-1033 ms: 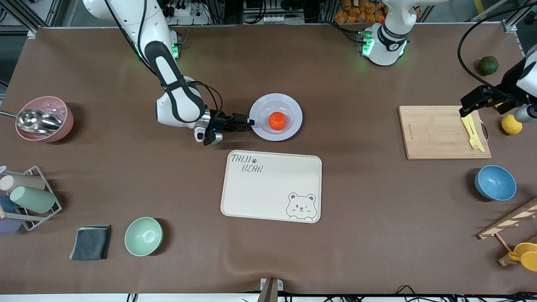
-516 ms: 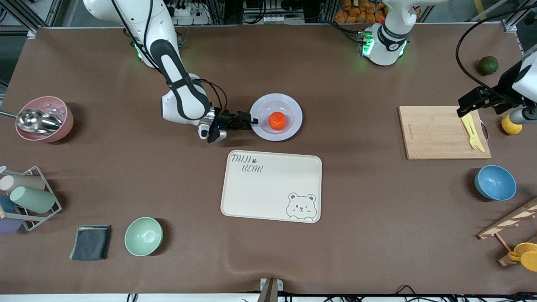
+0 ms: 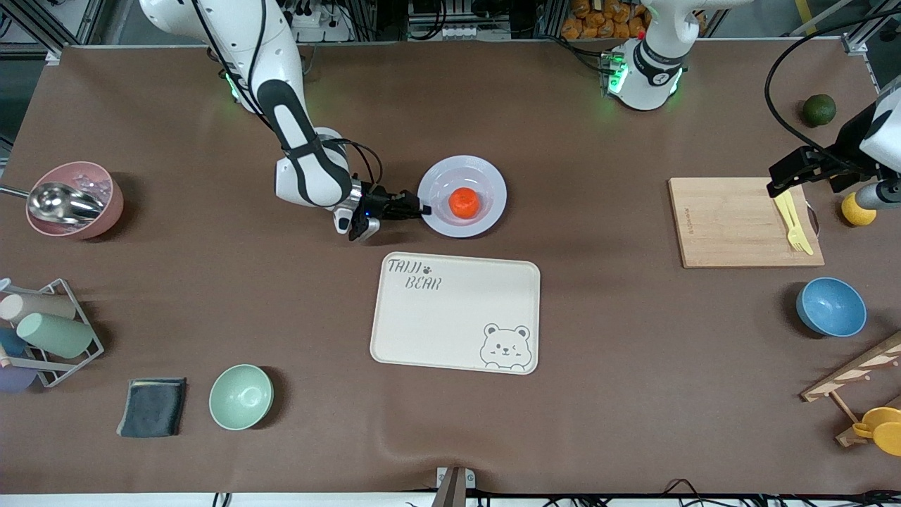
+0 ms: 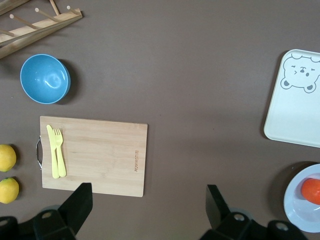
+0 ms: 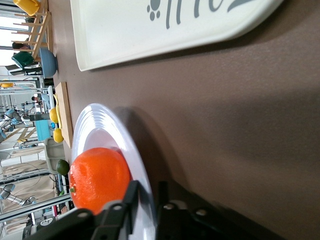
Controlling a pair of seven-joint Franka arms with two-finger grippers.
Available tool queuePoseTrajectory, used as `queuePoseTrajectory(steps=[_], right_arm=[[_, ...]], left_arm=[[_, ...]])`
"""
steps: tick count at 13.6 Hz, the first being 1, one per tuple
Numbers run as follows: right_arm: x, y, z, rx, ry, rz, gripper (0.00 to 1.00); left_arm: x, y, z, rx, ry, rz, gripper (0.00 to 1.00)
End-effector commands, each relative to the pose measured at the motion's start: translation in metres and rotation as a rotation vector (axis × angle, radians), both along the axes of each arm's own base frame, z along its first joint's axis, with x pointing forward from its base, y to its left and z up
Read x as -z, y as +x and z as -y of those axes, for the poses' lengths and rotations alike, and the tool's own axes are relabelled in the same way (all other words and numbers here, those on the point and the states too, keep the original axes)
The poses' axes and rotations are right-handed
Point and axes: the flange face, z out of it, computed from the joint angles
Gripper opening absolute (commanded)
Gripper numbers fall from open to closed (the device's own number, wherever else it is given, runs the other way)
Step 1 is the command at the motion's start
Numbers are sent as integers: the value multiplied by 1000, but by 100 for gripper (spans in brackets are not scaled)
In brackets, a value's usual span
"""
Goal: Place orange and plate with both arms
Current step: 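Grip the white plate rim with the right gripper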
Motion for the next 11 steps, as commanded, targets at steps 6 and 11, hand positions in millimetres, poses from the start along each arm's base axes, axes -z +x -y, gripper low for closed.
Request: queuePoseTrajectory(steps=[6, 11], right_arm=[[-24, 14, -12, 130, 57, -102, 0], [-57, 35, -15, 212, 114, -173, 0]], left_arm=[[2, 0, -11, -18, -18, -8, 100], [3, 2, -11, -14, -13, -7, 100]])
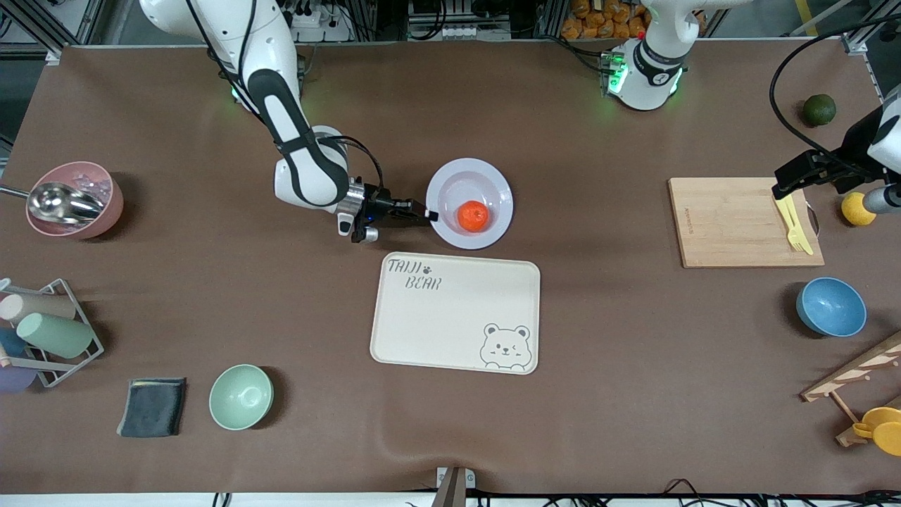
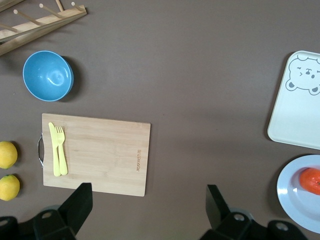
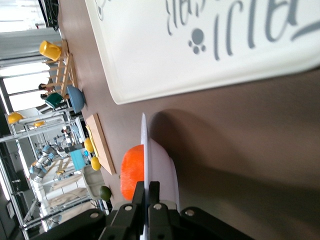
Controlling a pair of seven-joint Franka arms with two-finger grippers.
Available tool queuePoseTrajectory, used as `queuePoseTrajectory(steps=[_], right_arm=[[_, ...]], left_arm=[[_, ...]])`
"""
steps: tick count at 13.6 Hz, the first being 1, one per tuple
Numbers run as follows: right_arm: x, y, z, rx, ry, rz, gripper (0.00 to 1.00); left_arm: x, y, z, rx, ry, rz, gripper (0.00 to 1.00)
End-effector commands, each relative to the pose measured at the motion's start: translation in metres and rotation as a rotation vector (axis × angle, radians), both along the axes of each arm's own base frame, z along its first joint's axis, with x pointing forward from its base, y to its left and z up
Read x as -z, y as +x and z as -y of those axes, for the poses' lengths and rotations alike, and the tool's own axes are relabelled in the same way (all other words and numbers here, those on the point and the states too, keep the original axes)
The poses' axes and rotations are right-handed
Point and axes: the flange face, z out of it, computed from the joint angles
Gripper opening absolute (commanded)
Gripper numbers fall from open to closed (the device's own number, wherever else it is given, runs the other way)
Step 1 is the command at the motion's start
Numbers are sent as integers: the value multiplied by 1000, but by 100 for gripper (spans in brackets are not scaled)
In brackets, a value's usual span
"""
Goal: Place orange and plate with both arms
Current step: 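Slide the plate with the orange onto the bear tray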
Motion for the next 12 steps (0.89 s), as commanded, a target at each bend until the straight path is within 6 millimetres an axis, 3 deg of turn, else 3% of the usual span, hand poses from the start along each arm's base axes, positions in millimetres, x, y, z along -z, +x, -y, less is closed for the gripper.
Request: queuePoseTrajectory(steps=[1, 6, 9, 11, 12], right_arm=[[-22, 7, 0, 45, 60, -19, 0], [-35, 21, 5, 47, 166, -26, 0], [-50, 46, 26, 96, 176, 30, 0], [-59, 70, 24, 131, 199, 66, 0], [-51, 86, 21, 138, 197, 79, 0]], left_arm=[[0, 1, -2, 4, -11, -1, 100], [4, 5, 5, 17, -10, 2, 100], [4, 5, 4, 18, -9, 4, 100], [5, 7, 5, 20, -7, 7, 100], [6, 7, 5, 21, -9, 5, 100]])
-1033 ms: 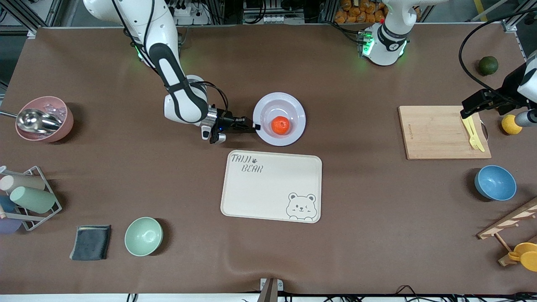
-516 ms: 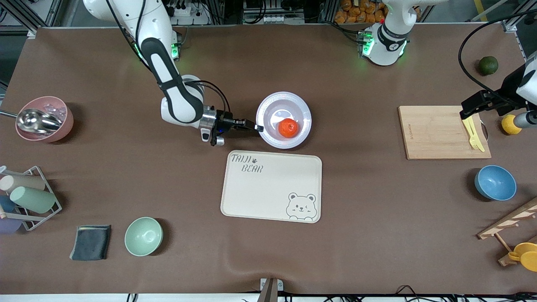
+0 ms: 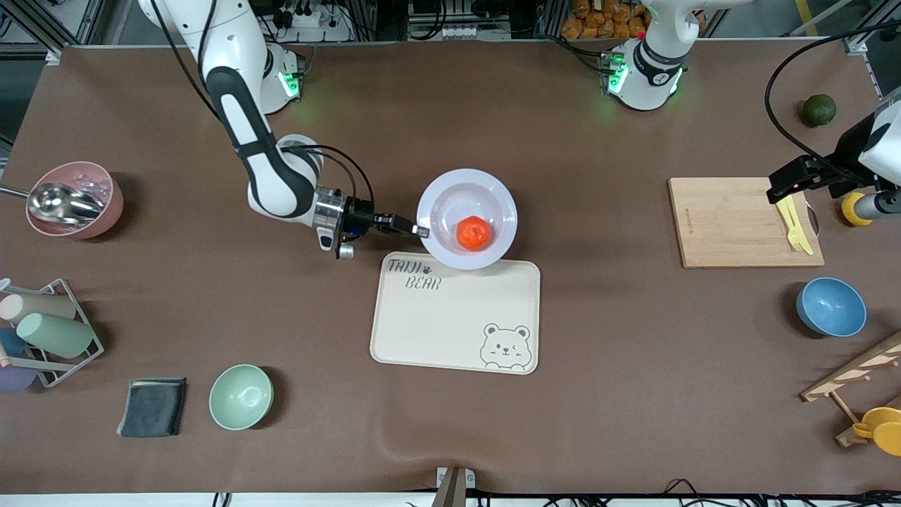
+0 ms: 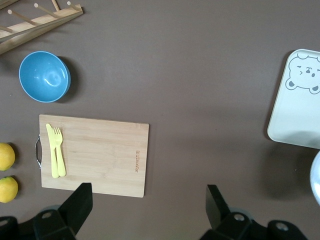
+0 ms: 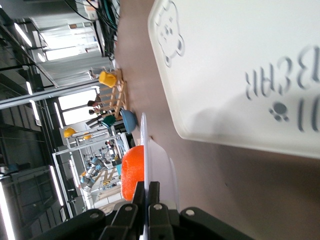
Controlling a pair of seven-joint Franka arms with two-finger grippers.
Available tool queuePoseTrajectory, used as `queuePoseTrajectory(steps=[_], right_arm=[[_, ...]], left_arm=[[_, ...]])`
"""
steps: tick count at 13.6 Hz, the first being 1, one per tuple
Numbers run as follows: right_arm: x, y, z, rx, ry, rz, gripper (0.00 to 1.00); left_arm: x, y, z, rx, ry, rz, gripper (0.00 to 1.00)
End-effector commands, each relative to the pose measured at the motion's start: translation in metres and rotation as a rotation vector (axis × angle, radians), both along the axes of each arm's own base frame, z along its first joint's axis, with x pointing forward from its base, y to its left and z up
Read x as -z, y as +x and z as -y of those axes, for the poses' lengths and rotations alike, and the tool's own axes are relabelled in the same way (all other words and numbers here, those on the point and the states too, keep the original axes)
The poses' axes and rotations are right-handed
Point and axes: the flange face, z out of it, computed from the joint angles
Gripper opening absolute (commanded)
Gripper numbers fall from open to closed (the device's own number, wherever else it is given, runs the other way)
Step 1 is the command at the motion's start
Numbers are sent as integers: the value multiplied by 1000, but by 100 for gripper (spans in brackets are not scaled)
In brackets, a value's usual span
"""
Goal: Place orange and plate with both arms
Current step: 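Slide the plate with the orange onto the bear tray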
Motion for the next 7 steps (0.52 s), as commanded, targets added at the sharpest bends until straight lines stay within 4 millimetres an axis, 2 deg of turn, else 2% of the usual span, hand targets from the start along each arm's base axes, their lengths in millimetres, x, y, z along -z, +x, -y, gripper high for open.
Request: queuePoseTrajectory(steps=[1, 4, 7], right_arm=[[3, 39, -10, 41, 19, 55, 0], [12, 77, -5, 66, 15, 94, 0], [32, 103, -5, 69, 5, 125, 0]], left_arm=[[-1, 2, 1, 14, -8, 10, 100], [1, 4, 1, 15, -10, 13, 100], [4, 5, 2, 20, -10, 8, 100]])
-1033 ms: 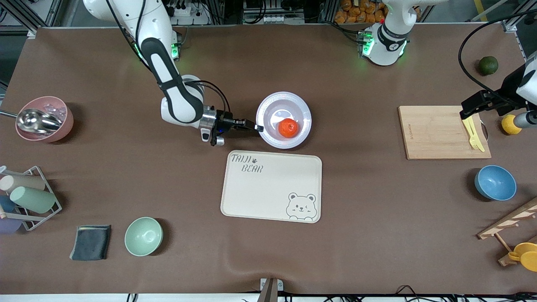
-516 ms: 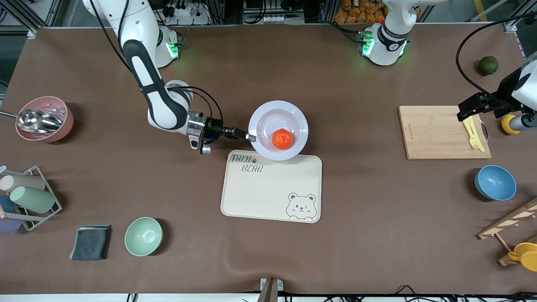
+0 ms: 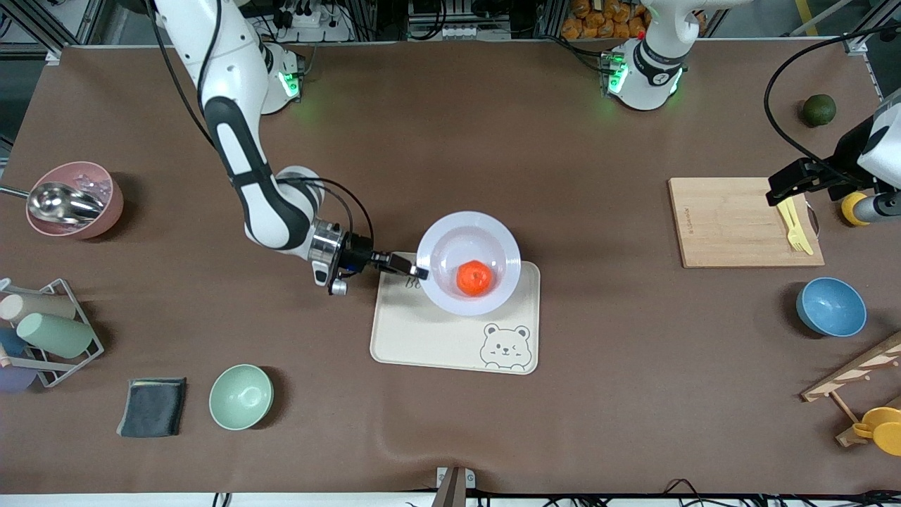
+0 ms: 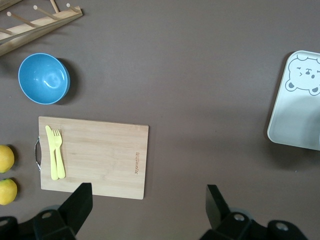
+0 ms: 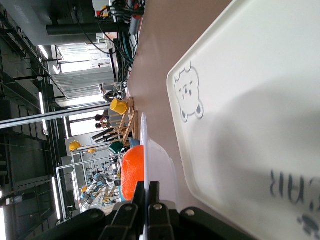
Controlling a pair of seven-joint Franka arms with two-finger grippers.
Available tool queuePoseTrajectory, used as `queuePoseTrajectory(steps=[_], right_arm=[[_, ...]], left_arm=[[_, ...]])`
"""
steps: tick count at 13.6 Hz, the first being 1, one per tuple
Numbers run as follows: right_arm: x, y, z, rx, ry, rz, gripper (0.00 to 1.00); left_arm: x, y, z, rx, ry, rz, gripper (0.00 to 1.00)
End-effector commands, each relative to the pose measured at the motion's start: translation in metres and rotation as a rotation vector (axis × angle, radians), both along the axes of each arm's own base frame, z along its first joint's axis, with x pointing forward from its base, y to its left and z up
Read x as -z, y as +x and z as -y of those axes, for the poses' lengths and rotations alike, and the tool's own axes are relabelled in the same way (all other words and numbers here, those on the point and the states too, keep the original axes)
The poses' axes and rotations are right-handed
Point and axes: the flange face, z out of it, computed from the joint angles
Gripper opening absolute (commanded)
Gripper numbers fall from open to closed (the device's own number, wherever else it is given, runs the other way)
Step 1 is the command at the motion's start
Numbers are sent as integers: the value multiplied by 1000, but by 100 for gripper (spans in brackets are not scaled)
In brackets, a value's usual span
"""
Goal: Place orange and plate with both arms
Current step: 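Slide the plate with the orange onto the bear tray, then open the right gripper and release the plate on the tray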
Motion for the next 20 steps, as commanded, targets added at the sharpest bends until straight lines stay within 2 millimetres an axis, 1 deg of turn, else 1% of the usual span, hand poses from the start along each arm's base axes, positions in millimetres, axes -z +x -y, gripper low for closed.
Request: queuePoseTrajectory(steps=[1, 3, 6, 8, 10, 11, 13, 14, 15, 16, 17, 18, 19, 20], right_arm=[[16, 30, -3, 11, 14, 42, 0], [24, 33, -4, -2, -2, 50, 0], [22, 38, -4, 34, -124, 109, 0], [31, 38, -4, 26, -142, 116, 0], [44, 33, -11, 6, -154, 118, 0], [52, 31, -10, -3, -167, 130, 0], [58, 30, -8, -3, -172, 141, 0], [58, 29, -9, 0, -168, 135, 4], [57, 30, -8, 4, -164, 128, 33], [57, 33, -4, 13, -162, 122, 65], [55, 34, -2, 21, -157, 110, 72], [53, 33, -5, 17, -156, 96, 94], [51, 34, -5, 19, -154, 90, 100], [50, 34, -4, 16, -156, 92, 100]], left_arm=[[1, 2, 0, 18, -10, 8, 100], [2, 3, 0, 18, -12, 7, 100], [3, 3, 0, 19, -12, 5, 100], [3, 4, 0, 19, -12, 7, 100], [6, 5, 0, 18, -12, 2, 100], [7, 5, 0, 19, -12, 0, 100], [7, 6, 0, 19, -11, 2, 100], [8, 7, 0, 19, -11, 5, 100], [9, 7, 0, 21, -11, 4, 100], [8, 7, 0, 21, -9, 5, 100], [6, 7, 1, 23, -6, 8, 100], [6, 7, 1, 24, -6, 10, 100], [3, 6, 1, 24, -6, 14, 100], [2, 6, 3, 27, -6, 16, 100]])
